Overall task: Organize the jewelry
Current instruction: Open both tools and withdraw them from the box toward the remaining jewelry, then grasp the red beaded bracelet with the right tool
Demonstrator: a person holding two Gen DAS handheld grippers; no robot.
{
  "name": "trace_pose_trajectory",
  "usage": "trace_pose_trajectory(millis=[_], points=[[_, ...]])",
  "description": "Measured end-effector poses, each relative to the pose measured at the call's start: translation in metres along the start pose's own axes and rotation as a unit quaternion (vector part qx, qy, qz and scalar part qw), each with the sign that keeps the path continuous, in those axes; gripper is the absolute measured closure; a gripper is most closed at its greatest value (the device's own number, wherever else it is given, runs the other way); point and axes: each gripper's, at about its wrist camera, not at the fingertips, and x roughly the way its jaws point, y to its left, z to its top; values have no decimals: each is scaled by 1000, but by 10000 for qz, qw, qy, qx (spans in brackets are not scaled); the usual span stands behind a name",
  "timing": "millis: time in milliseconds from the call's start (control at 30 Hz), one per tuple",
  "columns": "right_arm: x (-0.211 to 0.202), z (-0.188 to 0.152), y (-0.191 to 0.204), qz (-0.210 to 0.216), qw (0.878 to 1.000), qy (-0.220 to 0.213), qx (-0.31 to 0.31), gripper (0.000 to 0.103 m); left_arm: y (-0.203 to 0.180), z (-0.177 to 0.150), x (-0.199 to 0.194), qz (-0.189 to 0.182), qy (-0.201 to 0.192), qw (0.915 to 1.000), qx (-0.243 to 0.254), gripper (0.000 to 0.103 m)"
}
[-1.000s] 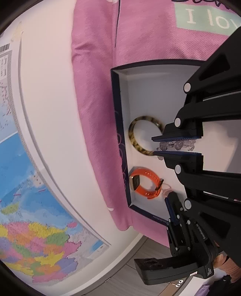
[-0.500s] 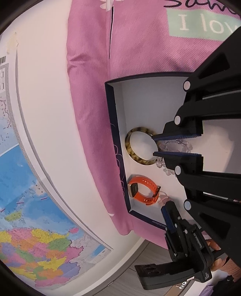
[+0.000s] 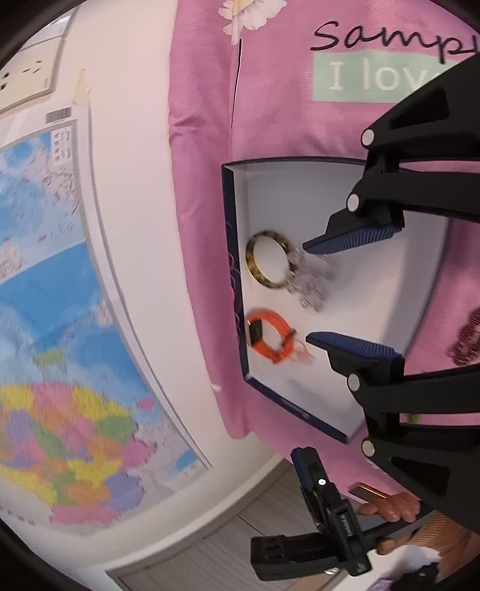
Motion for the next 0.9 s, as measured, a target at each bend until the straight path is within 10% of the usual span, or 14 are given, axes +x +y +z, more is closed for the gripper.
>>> trace_pose_trajectory(millis=[900], points=[[-34,-108,26,-179,9932,934,-665,63,-34,-74,-9,-186,317,9988,317,46]])
